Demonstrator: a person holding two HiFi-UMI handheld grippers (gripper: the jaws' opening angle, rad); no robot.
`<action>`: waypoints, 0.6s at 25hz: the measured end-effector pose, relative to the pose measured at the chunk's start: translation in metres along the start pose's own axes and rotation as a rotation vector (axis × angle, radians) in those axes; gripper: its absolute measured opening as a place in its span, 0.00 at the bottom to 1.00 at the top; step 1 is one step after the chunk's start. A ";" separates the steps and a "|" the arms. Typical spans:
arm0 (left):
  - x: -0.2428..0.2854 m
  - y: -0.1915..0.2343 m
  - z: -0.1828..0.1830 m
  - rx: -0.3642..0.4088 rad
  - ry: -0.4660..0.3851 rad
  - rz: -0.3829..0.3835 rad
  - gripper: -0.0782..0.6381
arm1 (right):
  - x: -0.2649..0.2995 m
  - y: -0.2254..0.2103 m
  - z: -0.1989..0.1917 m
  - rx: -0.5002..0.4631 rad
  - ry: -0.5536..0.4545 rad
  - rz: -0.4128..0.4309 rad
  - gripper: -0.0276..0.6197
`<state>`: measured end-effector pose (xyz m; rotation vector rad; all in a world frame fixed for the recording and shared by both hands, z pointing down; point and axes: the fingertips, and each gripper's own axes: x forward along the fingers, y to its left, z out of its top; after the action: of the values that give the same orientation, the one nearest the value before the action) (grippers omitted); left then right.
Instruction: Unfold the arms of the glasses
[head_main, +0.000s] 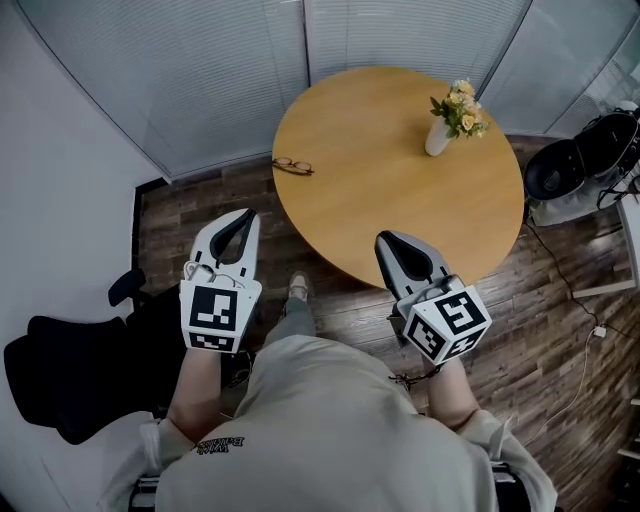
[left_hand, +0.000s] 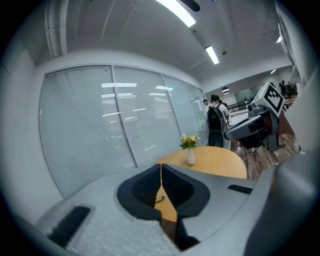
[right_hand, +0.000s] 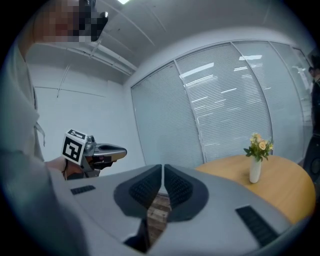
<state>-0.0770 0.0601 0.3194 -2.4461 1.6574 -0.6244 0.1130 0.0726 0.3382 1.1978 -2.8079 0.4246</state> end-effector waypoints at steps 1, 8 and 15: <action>0.006 0.004 -0.003 -0.016 0.002 -0.011 0.15 | 0.006 -0.002 0.000 -0.002 0.006 -0.005 0.10; 0.056 0.053 -0.014 -0.040 0.016 -0.046 0.15 | 0.061 -0.019 0.006 -0.005 0.049 -0.050 0.10; 0.111 0.106 -0.022 0.008 0.014 -0.072 0.15 | 0.126 -0.035 0.010 -0.003 0.105 -0.096 0.10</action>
<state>-0.1418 -0.0800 0.3345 -2.5115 1.5751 -0.6574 0.0507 -0.0420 0.3567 1.2640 -2.6499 0.4620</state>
